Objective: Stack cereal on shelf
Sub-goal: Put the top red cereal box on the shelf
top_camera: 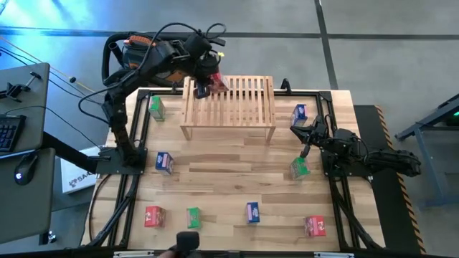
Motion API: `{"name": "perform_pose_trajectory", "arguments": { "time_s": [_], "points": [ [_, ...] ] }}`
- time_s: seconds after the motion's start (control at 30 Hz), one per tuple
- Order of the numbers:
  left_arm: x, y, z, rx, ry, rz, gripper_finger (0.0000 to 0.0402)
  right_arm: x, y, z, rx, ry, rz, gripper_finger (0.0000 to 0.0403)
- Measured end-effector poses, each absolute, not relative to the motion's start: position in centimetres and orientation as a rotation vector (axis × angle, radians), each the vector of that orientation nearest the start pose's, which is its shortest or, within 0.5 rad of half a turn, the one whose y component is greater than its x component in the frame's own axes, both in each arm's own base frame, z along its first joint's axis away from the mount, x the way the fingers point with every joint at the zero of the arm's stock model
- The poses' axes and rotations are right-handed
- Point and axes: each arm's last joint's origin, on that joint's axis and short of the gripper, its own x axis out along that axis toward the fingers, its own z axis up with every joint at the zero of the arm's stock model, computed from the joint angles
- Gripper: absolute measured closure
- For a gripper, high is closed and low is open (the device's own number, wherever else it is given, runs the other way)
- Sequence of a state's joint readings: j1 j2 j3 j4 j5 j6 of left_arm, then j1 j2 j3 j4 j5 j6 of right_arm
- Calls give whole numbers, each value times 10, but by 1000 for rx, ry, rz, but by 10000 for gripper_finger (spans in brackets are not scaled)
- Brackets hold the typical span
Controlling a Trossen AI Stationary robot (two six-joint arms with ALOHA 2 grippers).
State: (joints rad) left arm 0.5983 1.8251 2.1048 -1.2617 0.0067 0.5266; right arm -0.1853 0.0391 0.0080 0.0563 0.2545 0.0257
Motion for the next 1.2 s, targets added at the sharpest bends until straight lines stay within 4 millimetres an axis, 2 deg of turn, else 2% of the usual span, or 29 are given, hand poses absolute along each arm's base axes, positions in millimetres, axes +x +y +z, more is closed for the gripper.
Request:
{"name": "perform_pose_trajectory", "arguments": {
  "time_s": [0.17,0.4,0.87,1.2],
  "points": [
    [303,206,392,246,1146,278,305,96,-25,169,26,-31,-440,402],
    [305,207,390,246,1156,301,303,96,-25,169,26,-31,-439,402],
    [308,208,393,242,1113,333,234,96,-25,169,26,-31,-439,402],
    [308,208,392,183,1099,342,224,96,-25,169,26,-31,-439,402]
  ]
}}
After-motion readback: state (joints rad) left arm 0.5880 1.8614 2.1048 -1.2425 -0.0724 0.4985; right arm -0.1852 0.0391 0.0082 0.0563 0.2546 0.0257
